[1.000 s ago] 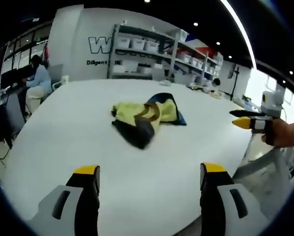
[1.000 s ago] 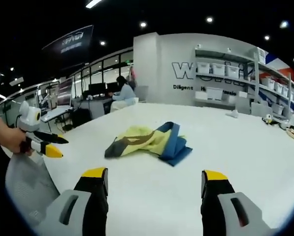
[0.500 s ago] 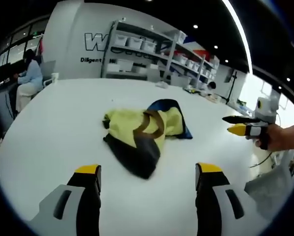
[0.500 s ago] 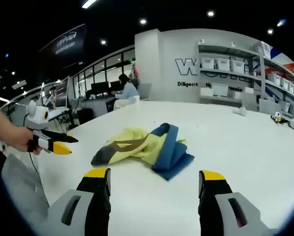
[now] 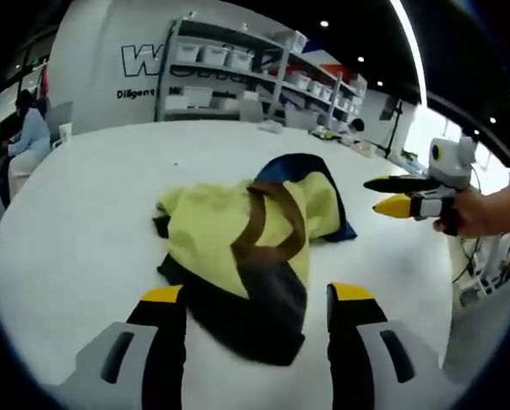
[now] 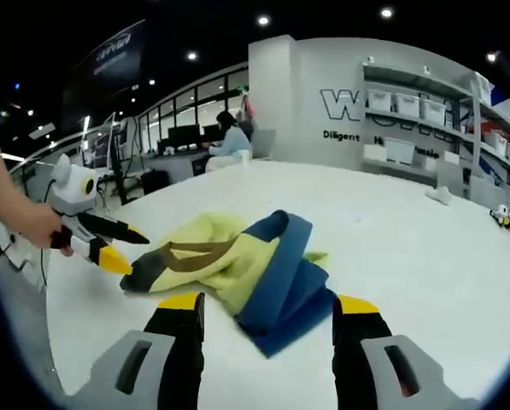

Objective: Fold the garment on the visible template until the final outline fits inside the template.

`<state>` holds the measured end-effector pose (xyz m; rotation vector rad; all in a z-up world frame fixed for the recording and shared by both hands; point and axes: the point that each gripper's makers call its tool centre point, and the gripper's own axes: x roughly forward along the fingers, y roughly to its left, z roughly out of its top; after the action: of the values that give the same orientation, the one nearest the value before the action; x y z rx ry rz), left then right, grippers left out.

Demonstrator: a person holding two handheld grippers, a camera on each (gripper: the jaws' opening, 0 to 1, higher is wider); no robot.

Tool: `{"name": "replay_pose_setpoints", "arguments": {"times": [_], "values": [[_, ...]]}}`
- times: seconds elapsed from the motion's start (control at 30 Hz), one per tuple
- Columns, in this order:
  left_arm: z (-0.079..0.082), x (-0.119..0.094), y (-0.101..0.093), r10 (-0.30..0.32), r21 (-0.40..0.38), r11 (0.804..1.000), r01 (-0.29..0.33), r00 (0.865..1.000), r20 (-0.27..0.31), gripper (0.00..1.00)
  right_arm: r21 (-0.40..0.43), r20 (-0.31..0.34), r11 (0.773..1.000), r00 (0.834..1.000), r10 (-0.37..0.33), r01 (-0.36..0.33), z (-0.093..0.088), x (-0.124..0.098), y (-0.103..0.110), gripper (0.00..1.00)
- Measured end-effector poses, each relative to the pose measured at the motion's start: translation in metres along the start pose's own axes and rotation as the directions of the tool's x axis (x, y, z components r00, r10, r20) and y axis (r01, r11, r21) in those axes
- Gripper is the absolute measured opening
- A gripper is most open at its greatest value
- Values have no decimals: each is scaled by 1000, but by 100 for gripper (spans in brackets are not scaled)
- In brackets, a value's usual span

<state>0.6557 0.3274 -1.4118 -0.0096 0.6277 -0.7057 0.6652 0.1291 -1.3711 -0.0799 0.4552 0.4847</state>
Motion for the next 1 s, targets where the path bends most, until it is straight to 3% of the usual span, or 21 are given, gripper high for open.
{"name": "replay_pose_setpoints", "arguments": {"times": [0.33, 0.5, 0.73, 1.0], "values": [[-2, 12, -4, -31, -21, 999, 31, 999, -9, 59, -101, -61, 993, 997, 51, -57, 18, 35, -16, 52], [-5, 16, -5, -51, -50, 998, 49, 998, -38, 52, -115, -88, 988, 992, 89, -99, 25, 50, -22, 50], [6, 9, -12, -47, -56, 997, 46, 999, -4, 47, -160, -118, 976, 985, 128, -146, 36, 64, -25, 46], [-6, 7, -19, -66, -91, 994, 61, 996, -57, 35, -158, -171, 967, 970, 171, -198, 35, 83, -29, 36]]}}
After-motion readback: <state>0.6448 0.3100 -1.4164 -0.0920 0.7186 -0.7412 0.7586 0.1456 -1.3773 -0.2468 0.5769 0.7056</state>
